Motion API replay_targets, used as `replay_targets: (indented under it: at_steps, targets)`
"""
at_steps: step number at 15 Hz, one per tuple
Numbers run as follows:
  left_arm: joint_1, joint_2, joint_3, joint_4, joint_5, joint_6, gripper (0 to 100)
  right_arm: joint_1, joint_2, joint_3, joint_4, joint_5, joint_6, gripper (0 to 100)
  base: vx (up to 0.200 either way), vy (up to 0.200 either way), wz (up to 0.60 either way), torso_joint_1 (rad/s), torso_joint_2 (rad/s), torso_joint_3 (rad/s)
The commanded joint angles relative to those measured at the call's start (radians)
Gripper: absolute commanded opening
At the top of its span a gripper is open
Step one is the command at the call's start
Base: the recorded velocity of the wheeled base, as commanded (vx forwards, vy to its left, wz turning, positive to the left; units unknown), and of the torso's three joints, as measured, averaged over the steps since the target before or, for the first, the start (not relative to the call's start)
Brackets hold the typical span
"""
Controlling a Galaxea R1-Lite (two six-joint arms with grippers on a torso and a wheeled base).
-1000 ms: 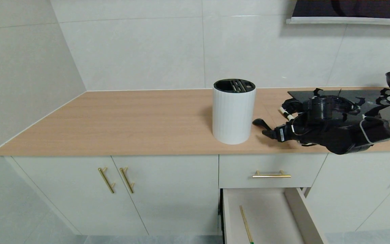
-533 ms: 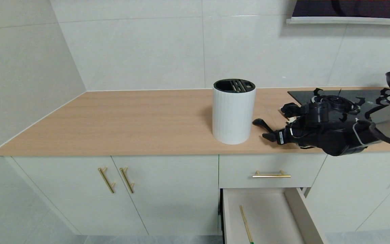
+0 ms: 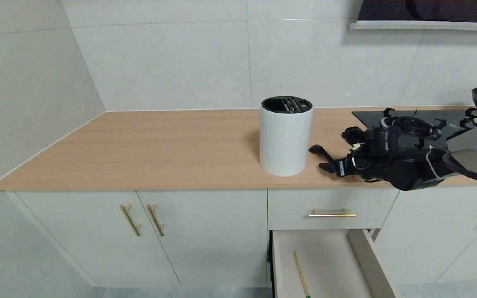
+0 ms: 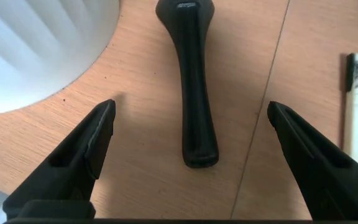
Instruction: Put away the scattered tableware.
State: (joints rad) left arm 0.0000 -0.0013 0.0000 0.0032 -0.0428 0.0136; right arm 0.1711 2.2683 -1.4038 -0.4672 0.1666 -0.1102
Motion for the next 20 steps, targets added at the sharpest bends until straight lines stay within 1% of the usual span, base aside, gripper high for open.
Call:
replay_targets:
  at_steps: [1, 4, 5, 17, 19, 20]
  targets:
    - [0.0, 0.001, 0.0, 0.001, 0.0, 0.0, 100, 0.001, 0.008, -0.001, -0.001, 0.001, -0.002, 100, 0.0, 0.0, 0.0, 0.0, 0.0, 0.0]
    - [0.0, 0.001, 0.0, 0.0, 0.0, 0.0, 100, 0.001, 0.022, -0.014, 0.001, -0.001, -0.002, 100, 0.0, 0.0, 0.0, 0.0, 0.0, 0.0]
    - [0.0, 0.001, 0.0, 0.0, 0.0, 0.0, 100, -0.001, 0.027, -0.015, 0.001, -0.001, -0.002, 0, 0.0, 0.0, 0.0, 0.0, 0.0, 0.0]
    - [0.0, 0.001, 0.0, 0.0, 0.0, 0.0, 100, -0.001, 0.022, -0.021, 0.004, -0.009, 0.0, 0, 0.0, 0.0, 0.0, 0.0, 0.0, 0.0]
    - [0.0, 0.001, 0.0, 0.001, 0.0, 0.0, 100, 0.001, 0.004, -0.02, 0.006, -0.033, 0.03, 0, 0.0, 0.0, 0.0, 0.0, 0.0, 0.0]
    - [0.0, 0.001, 0.0, 0.0, 0.0, 0.0, 100, 0.005, -0.033, -0.007, 0.015, -0.058, 0.084, 0, 0.0, 0.0, 0.0, 0.0, 0.0, 0.0]
